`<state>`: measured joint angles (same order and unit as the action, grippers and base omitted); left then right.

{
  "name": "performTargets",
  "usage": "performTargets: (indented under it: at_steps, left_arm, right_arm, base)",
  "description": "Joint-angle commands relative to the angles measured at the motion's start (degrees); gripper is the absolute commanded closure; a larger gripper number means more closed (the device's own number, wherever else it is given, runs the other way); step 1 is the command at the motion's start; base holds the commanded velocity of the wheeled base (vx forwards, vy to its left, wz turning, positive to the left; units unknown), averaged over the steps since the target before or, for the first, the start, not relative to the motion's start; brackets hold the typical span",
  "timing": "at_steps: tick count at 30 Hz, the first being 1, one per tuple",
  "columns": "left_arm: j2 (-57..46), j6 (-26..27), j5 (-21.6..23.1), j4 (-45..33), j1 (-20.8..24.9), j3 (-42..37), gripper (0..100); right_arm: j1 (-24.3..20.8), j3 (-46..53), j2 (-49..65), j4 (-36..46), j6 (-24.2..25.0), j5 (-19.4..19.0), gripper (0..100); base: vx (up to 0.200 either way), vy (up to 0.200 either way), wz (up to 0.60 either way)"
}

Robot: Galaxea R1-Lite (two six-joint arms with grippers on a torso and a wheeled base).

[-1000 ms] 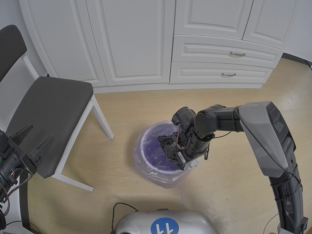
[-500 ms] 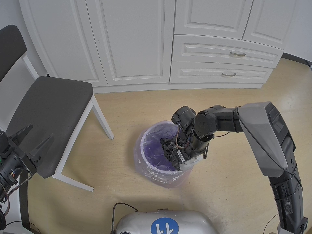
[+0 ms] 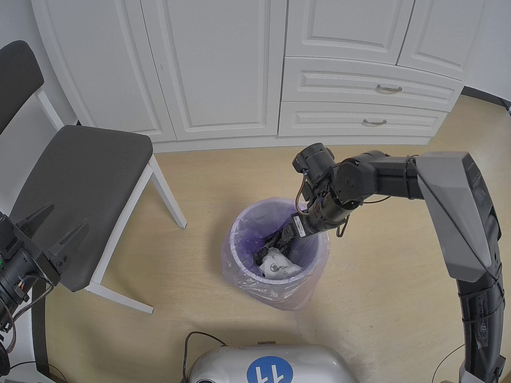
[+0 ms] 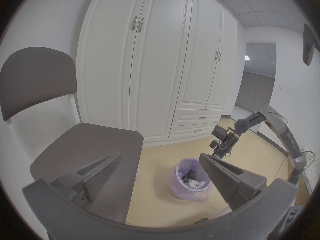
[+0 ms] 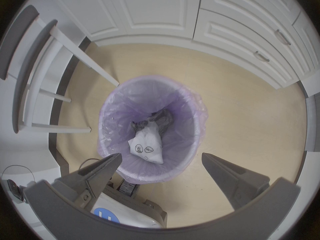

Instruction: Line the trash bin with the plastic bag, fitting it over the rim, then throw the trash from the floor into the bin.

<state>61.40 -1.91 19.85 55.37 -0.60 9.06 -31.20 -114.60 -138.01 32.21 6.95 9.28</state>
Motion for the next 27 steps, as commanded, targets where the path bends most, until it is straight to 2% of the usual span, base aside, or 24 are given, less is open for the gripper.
performTargets:
  at_steps: [1, 10, 13, 17, 21, 23, 24, 25, 27]
  left_arm:
    - [0.0, 0.0, 0.0, 0.1, 0.0, 0.0, 0]
    - [-0.1, 0.0, 0.0, 0.1, 0.1, -0.3, 0]
    - [-0.9, 0.1, -0.1, 0.3, 0.5, -0.4, 0]
    - [-2.6, 0.2, -0.1, 0.0, 0.9, -0.1, 0]
    - [-2.5, 0.0, -0.2, -0.3, 1.2, 0.3, 0]
    - [-2.5, 0.0, -0.2, -0.3, 1.2, 0.3, 0]
    - [-2.6, 0.0, -0.2, -0.3, 1.2, 0.3, 0]
    - [-2.6, 0.0, -0.2, -0.3, 1.2, 0.3, 0]
    - [-3.0, 0.0, -0.2, -0.3, 1.2, 0.3, 0]
  right_arm:
    - [0.3, 0.0, 3.7, 0.3, 0.3, 0.0, 0]
    - [0.1, 5.4, 6.2, -0.6, 0.6, 0.4, 0]
    - [-0.6, 11.0, 11.2, -1.2, 4.0, 0.3, 0]
    - [-1.6, 20.0, 18.2, -7.5, 5.9, 0.8, 0]
    - [-0.6, 31.7, 25.4, -18.0, 5.5, 2.4, 0]
    - [-0.1, 35.2, 27.3, -20.3, 5.4, 2.6, 0]
    - [0.6, 40.0, 29.8, -23.6, 5.3, 2.6, 0]
    - [0.6, 40.0, 29.8, -23.6, 5.3, 2.6, 0]
    - [2.3, 48.1, 33.5, -30.1, 5.4, 2.8, 0]
  base:
    - [0.000, 0.000, 0.00]
    - [0.000, 0.000, 0.00]
    - [0.000, 0.000, 0.00]
    - [0.000, 0.000, 0.00]
    - [0.000, 0.000, 0.00]
    - [0.000, 0.000, 0.00]
    - [0.000, 0.000, 0.00]
    - [0.000, 0.000, 0.00]
    - [0.000, 0.000, 0.00]
